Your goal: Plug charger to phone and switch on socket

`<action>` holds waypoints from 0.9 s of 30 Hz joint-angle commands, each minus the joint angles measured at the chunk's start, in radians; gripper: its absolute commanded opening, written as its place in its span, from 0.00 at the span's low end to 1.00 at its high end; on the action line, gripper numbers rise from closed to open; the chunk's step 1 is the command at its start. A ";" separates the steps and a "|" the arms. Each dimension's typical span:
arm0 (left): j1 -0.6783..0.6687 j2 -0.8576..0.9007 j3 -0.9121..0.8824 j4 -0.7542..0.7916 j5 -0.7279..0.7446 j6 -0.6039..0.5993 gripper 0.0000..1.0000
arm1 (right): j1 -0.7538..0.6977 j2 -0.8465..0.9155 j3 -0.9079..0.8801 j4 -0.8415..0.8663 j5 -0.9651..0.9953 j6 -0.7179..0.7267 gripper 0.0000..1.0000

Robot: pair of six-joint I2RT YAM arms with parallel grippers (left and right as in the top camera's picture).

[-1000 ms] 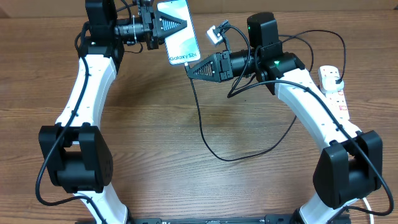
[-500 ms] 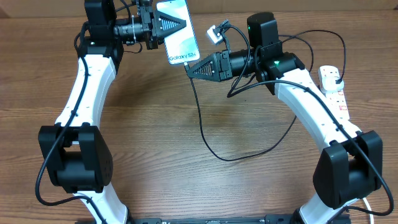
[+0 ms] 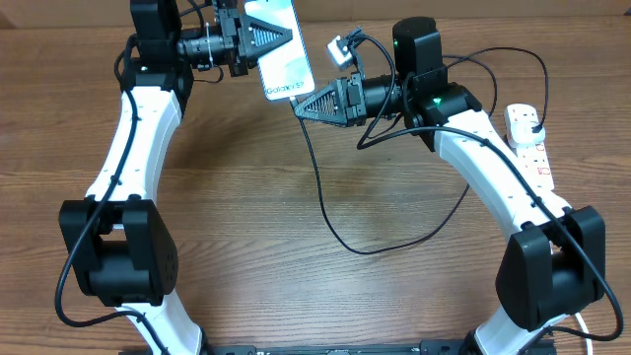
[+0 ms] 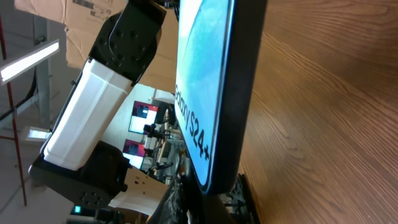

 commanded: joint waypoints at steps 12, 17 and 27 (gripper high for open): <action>-0.082 -0.044 0.015 -0.028 0.086 0.013 0.04 | -0.032 0.000 0.016 0.049 0.116 0.020 0.04; -0.085 -0.044 0.015 -0.031 0.159 0.019 0.04 | -0.035 0.000 0.016 0.064 0.118 0.031 0.04; -0.087 -0.044 0.015 -0.031 0.203 0.031 0.04 | -0.035 0.000 0.016 0.129 0.164 0.092 0.04</action>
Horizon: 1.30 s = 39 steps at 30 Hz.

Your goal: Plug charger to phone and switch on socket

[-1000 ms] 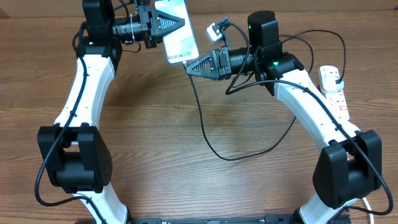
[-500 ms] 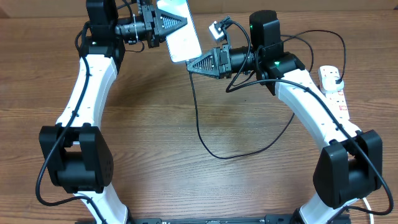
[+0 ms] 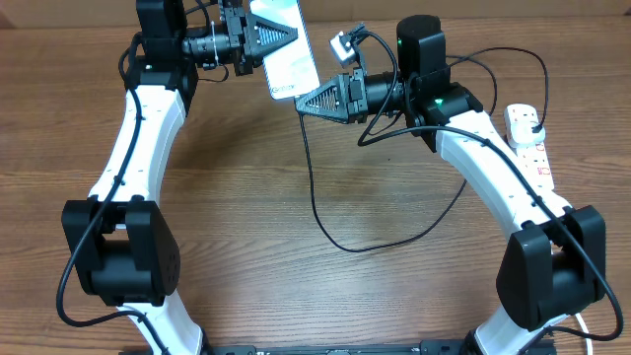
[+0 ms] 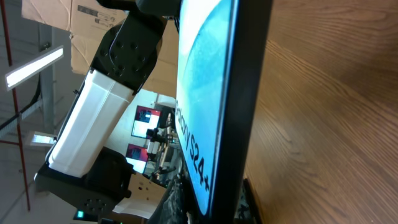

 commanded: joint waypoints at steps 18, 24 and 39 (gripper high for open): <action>-0.069 -0.044 0.003 -0.014 0.253 0.122 0.04 | -0.041 0.000 0.028 -0.066 0.094 -0.104 0.82; -0.078 -0.043 0.002 -0.025 0.226 0.170 0.04 | -0.041 0.000 0.028 -0.059 -0.087 -0.103 0.66; -0.090 -0.043 0.002 -0.032 0.139 0.177 0.05 | -0.039 0.000 0.028 -0.058 -0.063 -0.100 0.17</action>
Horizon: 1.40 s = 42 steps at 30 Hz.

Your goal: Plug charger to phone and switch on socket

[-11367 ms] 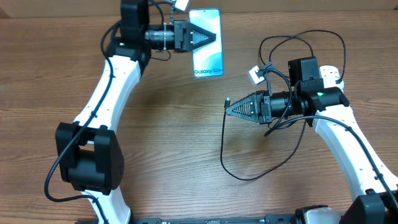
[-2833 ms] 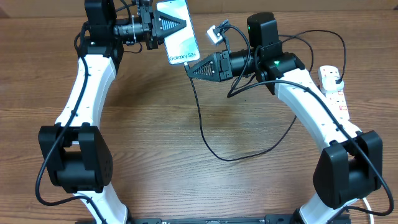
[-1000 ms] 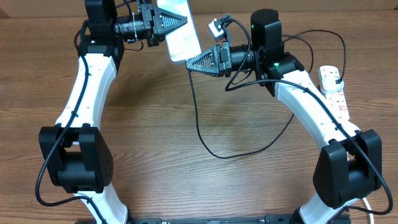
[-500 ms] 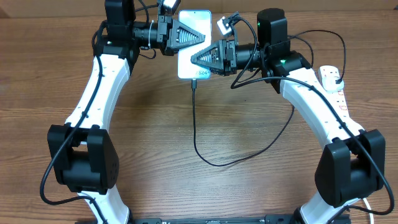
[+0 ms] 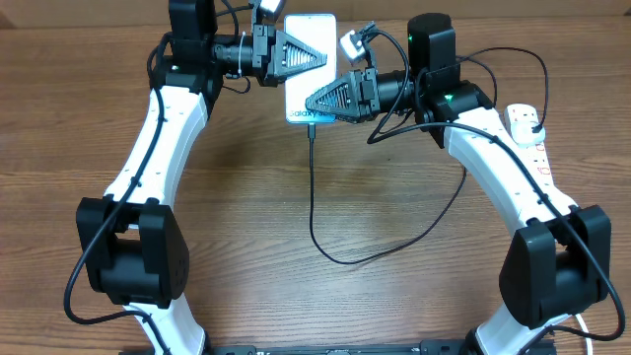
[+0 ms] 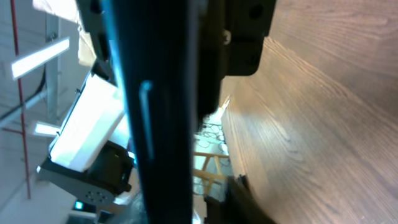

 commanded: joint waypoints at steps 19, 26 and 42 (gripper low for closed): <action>0.103 -0.043 0.002 0.005 -0.128 0.067 1.00 | -0.002 -0.001 0.024 -0.113 0.225 -0.053 0.04; 0.216 -0.043 0.002 0.005 -0.191 0.084 1.00 | 0.011 0.006 0.018 -0.467 0.599 -0.259 0.04; 0.236 -0.043 0.002 0.005 -0.191 0.083 1.00 | 0.129 0.184 -0.056 -0.476 0.738 -0.301 0.04</action>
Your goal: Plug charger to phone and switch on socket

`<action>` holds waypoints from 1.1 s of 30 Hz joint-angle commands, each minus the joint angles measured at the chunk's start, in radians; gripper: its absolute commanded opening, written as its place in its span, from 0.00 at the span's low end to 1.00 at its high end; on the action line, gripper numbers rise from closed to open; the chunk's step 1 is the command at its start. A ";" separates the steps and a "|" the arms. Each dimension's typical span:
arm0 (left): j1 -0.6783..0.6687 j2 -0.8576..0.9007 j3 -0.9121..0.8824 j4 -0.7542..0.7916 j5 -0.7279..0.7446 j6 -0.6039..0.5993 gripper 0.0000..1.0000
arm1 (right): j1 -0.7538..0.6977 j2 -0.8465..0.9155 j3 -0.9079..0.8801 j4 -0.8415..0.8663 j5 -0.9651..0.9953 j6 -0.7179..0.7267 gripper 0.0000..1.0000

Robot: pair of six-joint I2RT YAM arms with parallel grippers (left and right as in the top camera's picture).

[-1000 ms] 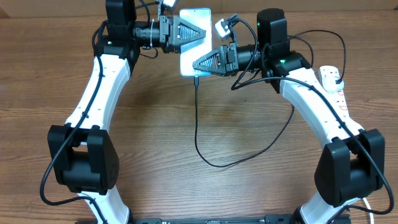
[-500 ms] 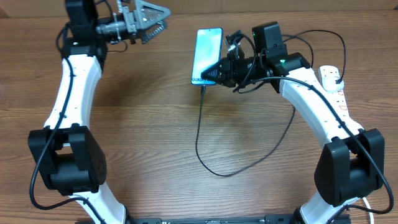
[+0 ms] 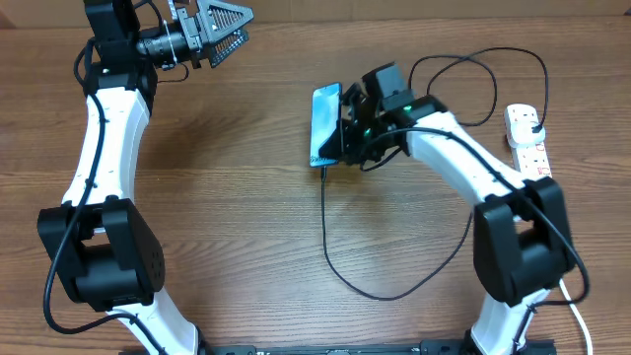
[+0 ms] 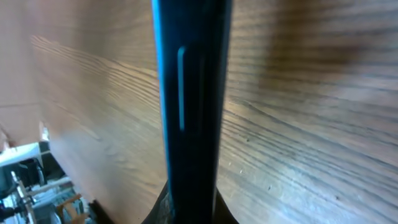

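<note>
The phone point(image 3: 324, 125) stands on its long edge, low over the wood at mid-table, with my right gripper point(image 3: 341, 130) shut across it. In the right wrist view the phone point(image 4: 189, 93) shows edge-on as a dark bar, the fingers point(image 4: 163, 208) hugging its base. The black charger cable point(image 3: 325, 222) meets the phone's near end and loops away over the table. The white socket strip point(image 3: 527, 138) lies at the far right, with the charger plug in it. My left gripper point(image 3: 225, 28) hangs open and empty at the far left, well away from the phone.
The cable's slack forms a wide loop point(image 3: 389, 294) across the near middle of the table, and another stretch arcs behind the right arm point(image 3: 473, 59) toward the strip. The table's back edge runs just behind the left gripper.
My left gripper has let go of the phone and now sits far to the left, open. The right gripper alone holds the phone, which is nearer and lower and turned on edge.
At first my left gripper held the phone up at the back while the right gripper held the cable end by the phone's lower end. Then the cable hung from the phone with both grippers on it. Now only the right one holds it.
</note>
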 commanded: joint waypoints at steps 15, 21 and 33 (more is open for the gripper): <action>-0.002 -0.038 0.002 0.004 -0.007 0.026 0.99 | 0.040 0.133 -0.018 0.074 -0.047 -0.020 0.04; -0.002 -0.038 0.002 0.004 -0.007 0.026 0.99 | 0.040 0.136 -0.018 0.074 -0.023 -0.020 0.04; -0.002 -0.038 0.002 0.004 -0.007 0.026 0.99 | 0.040 0.136 -0.018 0.074 -0.019 -0.019 0.17</action>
